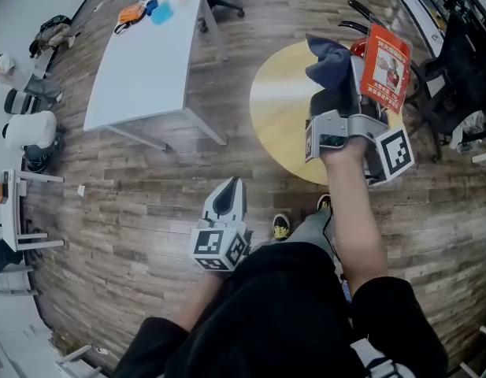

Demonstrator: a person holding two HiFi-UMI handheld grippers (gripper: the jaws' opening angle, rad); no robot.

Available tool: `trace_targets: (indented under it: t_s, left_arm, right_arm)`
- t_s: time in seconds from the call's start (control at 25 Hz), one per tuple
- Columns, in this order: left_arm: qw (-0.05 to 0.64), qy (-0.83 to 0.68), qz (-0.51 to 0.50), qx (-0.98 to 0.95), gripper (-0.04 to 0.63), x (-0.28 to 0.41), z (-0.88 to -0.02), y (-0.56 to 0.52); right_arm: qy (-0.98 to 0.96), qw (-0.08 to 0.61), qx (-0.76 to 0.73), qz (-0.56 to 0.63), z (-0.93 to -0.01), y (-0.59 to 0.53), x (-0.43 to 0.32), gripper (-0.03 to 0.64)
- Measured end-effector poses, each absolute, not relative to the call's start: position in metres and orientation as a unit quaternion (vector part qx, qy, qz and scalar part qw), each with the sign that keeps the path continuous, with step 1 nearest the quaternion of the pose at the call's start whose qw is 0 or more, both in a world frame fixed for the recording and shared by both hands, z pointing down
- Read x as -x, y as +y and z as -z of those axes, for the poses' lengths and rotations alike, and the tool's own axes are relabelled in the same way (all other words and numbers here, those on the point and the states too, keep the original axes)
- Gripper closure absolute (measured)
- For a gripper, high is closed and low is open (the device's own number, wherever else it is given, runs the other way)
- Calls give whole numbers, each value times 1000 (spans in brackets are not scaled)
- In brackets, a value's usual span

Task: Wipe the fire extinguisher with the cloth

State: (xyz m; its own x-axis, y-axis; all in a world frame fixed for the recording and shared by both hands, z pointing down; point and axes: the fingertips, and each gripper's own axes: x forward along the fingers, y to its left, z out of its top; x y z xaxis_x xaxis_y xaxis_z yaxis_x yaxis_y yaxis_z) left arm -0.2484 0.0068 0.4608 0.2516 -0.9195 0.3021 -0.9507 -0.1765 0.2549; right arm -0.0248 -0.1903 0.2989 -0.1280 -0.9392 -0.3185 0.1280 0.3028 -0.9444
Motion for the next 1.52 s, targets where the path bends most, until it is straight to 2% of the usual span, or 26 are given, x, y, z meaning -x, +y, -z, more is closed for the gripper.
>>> trace_targets:
  t_s: [0.16,0.32,0.44,0.52,0.64,0.84,0.96,1.12,1.32,1.52]
  left_arm:
    - [204,-610,-43,-764,572,246,-466,9]
    - [215,-607,-56,-763,572,244,-474,13]
    - [227,-609,-71,-756,572,250,-479,15]
    - [235,-612,-74,-752,572,250,-486,14]
    - [246,-610,-71,-750,572,247,-499,11]
    - [244,-585,-65,-771,572,228,-504,-7]
    - [238,-569,-52,-785,572,212,-497,-19]
    - [230,-554,-39,-799,572,200,-487,-33]
    - [224,-538,-20,-813,572,189,-471,-36]
    - [230,-537,-22,-811,572,186,-479,-35]
  right_arm:
    - [615,547,372,429,-313,-203,33,511]
    - [550,460,488,497,-457,-230,42,511]
    - [524,364,547,542,-575,-228,47,511]
    - [539,264,550,582,-642,-215,45,511]
    - [622,130,498,590,-675,-193,39,511]
    - [706,-85,425,560,-668,-161,14,511]
    - [747,-174,386,513,-629,-147,-5,512]
    - [785,-195,325,490,-532,-145,-7,511]
    - [818,-147,261,490,-400,-132,-5,511]
    - [847,-245,261,394,-376,-143,-18,511]
